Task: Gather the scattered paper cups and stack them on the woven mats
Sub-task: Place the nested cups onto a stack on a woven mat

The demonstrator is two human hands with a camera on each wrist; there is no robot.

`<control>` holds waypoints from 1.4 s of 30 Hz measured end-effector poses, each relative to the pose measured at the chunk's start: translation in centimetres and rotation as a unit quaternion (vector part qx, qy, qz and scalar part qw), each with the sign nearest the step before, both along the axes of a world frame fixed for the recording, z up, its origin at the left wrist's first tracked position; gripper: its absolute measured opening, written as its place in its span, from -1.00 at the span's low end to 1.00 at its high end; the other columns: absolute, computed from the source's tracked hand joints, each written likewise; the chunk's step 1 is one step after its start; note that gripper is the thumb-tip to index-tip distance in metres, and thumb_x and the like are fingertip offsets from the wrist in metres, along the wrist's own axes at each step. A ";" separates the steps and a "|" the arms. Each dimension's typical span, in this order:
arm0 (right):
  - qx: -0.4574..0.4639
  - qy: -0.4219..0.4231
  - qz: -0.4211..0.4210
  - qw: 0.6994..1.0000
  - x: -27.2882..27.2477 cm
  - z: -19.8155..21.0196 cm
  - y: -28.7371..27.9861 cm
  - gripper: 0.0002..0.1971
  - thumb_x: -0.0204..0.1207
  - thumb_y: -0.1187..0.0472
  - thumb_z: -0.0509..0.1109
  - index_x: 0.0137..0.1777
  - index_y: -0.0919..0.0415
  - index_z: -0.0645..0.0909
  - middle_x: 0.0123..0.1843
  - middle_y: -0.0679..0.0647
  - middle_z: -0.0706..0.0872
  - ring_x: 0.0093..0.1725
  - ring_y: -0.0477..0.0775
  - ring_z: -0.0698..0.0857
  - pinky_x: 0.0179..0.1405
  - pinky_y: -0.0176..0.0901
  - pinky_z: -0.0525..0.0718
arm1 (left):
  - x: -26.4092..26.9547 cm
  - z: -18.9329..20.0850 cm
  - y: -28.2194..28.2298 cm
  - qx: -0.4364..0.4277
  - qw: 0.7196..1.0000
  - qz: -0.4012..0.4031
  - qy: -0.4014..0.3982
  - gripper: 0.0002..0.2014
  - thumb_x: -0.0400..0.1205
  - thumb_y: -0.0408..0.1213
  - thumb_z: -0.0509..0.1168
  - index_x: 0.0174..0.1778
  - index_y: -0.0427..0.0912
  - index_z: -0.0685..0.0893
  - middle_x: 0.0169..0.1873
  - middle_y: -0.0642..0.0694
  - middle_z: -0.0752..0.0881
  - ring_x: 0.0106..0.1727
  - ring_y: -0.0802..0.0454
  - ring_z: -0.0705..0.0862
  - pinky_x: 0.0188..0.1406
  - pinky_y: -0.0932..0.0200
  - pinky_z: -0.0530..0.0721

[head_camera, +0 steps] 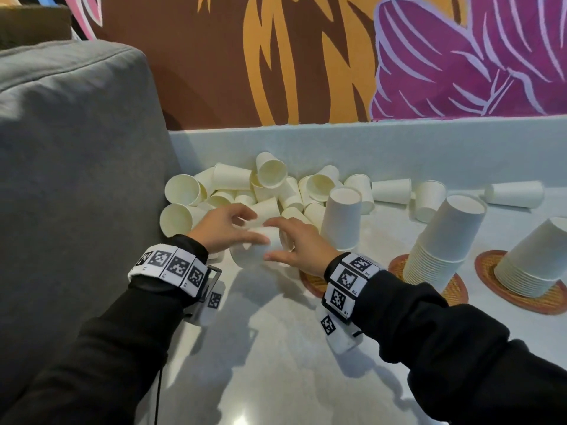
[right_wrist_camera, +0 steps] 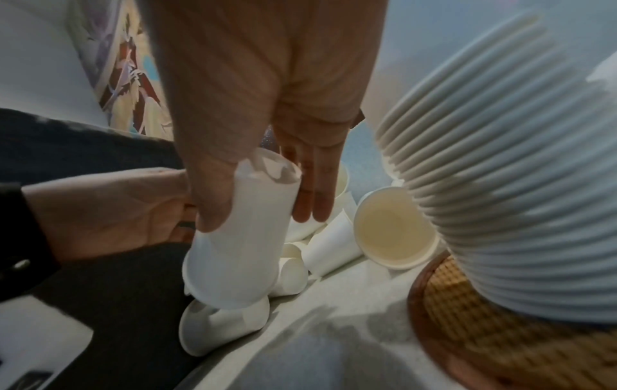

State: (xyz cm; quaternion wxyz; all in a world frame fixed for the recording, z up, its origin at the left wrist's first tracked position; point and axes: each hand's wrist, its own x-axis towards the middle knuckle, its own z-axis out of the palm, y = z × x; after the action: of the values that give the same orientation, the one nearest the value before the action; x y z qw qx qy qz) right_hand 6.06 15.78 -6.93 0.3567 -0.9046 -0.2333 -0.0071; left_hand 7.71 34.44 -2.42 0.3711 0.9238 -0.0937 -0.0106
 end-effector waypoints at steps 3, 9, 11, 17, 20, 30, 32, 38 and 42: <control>0.009 0.009 -0.014 1.000 -0.4 -0.5 -0.4 -0.37 0.40 0.00 0.53 0.45 0.03 0.42 0.26 0.13 0.55 0.18 0.02 0.47 0.22 -0.15 0.42 | 1.1 -0.8 1.9 0.014 0.972 0.203 -0.117 -0.69 0.48 -0.02 0.47 -0.01 -0.17 0.73 0.05 -0.11 0.69 0.05 -0.08 0.62 0.03 0.08 0.57; 0.029 0.005 -0.016 0.999 -0.7 -0.5 -0.9 -0.38 0.40 0.02 0.54 0.44 0.01 0.43 0.26 0.12 0.54 0.19 0.04 0.50 0.23 -0.14 0.47 | 2.1 -3.4 4.6 0.188 0.958 0.207 0.059 -0.65 0.61 -0.26 0.28 0.33 -0.18 0.60 0.36 -0.29 0.54 0.41 -0.26 0.46 0.40 -0.08 0.47; 0.029 -0.006 -0.023 0.999 -0.8 -0.1 -1.2 -0.39 0.40 0.00 0.53 0.44 0.00 0.43 0.28 0.10 0.54 0.20 0.04 0.51 0.16 -0.22 0.44 | 2.0 -3.6 4.6 0.155 0.963 0.208 0.068 -0.57 0.64 -0.29 0.25 0.44 -0.27 0.51 0.41 -0.28 0.53 0.43 -0.26 0.48 0.42 -0.07 0.46; 0.094 -0.068 -0.051 0.992 -1.1 0.9 -1.7 -0.40 0.41 0.01 0.53 0.43 0.02 0.44 0.29 0.09 0.55 0.16 -0.06 0.49 0.15 -0.29 0.46 | -0.1 0.1 2.4 0.030 0.946 0.293 -0.135 -0.72 0.64 -0.18 0.23 0.14 -0.22 0.72 0.14 -0.27 0.70 0.20 -0.29 0.61 0.20 -0.02 0.54; 0.134 -0.091 -0.063 0.985 -1.3 1.6 -1.8 -0.40 0.39 0.02 0.55 0.42 0.04 0.47 0.27 0.09 0.57 0.17 -0.06 0.51 0.16 -0.27 0.50 | -1.3 3.1 0.6 -0.070 0.934 0.286 -0.202 -0.68 0.65 -0.08 0.22 -0.02 -0.28 0.74 -0.11 -0.23 0.73 0.00 -0.19 0.62 -0.03 0.12 0.47; 0.272 -0.166 -0.076 0.945 -4.1 6.2 -3.5 -0.45 0.31 0.09 0.62 0.31 0.05 0.54 0.18 -0.06 0.56 0.17 0.01 0.60 -0.05 -0.11 0.73 | -3.8 7.9 -5.7 -0.265 0.924 0.154 -0.229 -0.70 0.57 -0.04 0.35 -0.46 -0.03 0.56 -0.48 0.07 0.54 -0.35 0.14 0.48 -0.20 0.15 0.47; 0.285 -0.181 -0.081 0.938 -4.8 7.2 -4.4 -0.45 0.30 0.10 0.62 0.29 0.02 0.54 0.18 -0.09 0.56 0.16 0.01 0.61 -0.05 -0.05 0.73 | -4.5 8.9 -7.3 -0.281 0.924 0.123 -0.229 -0.81 0.55 -0.01 0.37 -0.27 0.00 0.59 -0.29 0.10 0.63 -0.17 0.09 0.58 -0.11 0.08 0.56; 0.367 -0.224 -0.142 0.892 -7.2 10.4 -9.8 -0.25 0.18 0.16 0.70 0.31 0.10 0.36 0.08 -0.20 0.57 0.02 -0.27 0.66 -0.08 -0.32 0.70 | -7.9 11.0 -15.6 -0.304 0.929 0.004 -0.211 -0.85 0.62 -0.08 0.31 0.05 0.00 0.57 -0.03 0.18 0.62 0.00 0.17 0.62 -0.08 0.20 0.63; 0.402 -0.292 -0.194 0.845 -8.5 11.2 -14.5 -0.14 0.18 0.17 0.70 0.40 0.26 0.27 0.25 -0.03 0.50 0.24 -0.01 0.62 0.09 0.04 0.74 | -8.5 11.3 -21.6 -0.353 0.921 -0.020 -0.165 -0.80 0.70 -0.05 0.17 0.11 -0.04 0.59 0.02 0.13 0.64 0.07 0.21 0.61 0.06 0.31 0.60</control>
State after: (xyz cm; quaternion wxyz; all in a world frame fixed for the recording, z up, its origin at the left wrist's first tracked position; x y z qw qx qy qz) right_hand -2.45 1.29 4.26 0.5960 -0.6644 -0.1228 -0.4338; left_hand -0.76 12.85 8.92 0.6522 0.7195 -0.1694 0.1681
